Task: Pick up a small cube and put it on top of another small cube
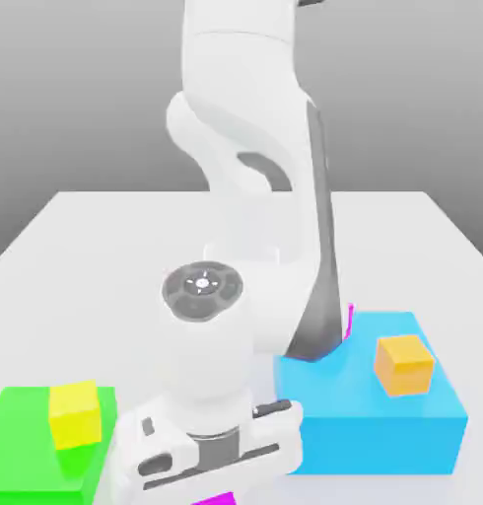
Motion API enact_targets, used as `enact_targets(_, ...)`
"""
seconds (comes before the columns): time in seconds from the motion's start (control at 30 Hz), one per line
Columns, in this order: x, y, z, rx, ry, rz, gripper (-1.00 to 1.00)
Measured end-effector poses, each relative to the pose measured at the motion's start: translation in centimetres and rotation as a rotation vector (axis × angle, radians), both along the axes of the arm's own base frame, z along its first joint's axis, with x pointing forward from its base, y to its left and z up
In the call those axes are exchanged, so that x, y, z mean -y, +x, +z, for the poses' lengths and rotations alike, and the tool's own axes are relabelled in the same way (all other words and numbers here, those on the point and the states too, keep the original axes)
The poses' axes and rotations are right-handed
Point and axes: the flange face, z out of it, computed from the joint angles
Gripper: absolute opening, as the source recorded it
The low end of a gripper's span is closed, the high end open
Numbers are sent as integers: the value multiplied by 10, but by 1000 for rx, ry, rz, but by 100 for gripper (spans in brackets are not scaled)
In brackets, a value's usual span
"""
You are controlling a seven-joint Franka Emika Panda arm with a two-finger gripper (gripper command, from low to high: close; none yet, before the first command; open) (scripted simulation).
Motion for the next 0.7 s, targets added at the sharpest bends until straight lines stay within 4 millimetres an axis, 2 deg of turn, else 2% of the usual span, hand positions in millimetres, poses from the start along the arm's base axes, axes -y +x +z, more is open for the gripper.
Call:
enact_targets(0.1, 0, 0, 38, 0, 1, 0, -100)
enact_targets(0.13, -8, -2, 50, -1, 7, 4, -100)
enact_targets(0.3, -93, -23, 105, -12, 47, 69, -100)
enact_targets(0.4, -152, -48, 136, -17, 53, 136, -100)
enact_targets(0.47, -184, -69, 157, -18, 48, 173, -100)
enact_targets(0.6, -223, -112, 195, -7, 18, 207, -100)
enact_targets(0.63, -228, -118, 193, -4, 11, 211, -100)
enact_targets(0.7, -232, -122, 173, -2, 6, 214, -100)
